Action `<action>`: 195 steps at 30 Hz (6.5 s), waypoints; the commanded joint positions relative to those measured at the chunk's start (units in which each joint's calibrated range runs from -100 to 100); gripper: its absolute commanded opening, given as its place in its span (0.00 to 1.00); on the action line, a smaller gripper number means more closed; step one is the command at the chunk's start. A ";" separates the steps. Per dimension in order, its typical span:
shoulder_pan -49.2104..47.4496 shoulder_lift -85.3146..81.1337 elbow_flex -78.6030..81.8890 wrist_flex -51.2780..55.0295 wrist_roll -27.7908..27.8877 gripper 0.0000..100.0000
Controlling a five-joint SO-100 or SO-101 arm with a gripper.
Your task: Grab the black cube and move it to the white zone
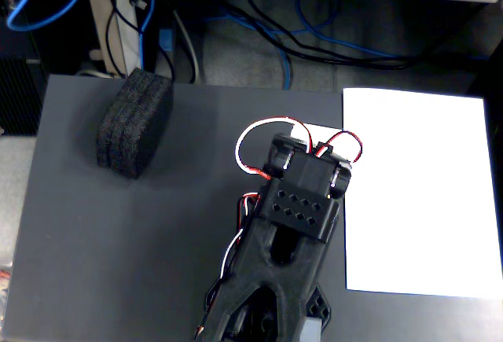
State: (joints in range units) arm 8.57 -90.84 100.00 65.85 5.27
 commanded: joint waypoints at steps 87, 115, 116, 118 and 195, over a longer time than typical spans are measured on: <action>-39.33 75.85 -76.97 25.40 19.45 0.36; -48.16 98.19 -78.97 13.82 17.10 0.12; -47.93 98.19 -78.97 13.48 15.73 0.03; -48.45 98.19 -79.06 13.39 12.38 0.02; 31.39 87.36 -85.04 21.54 8.66 0.27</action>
State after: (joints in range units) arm 40.99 -2.87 18.19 86.56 13.61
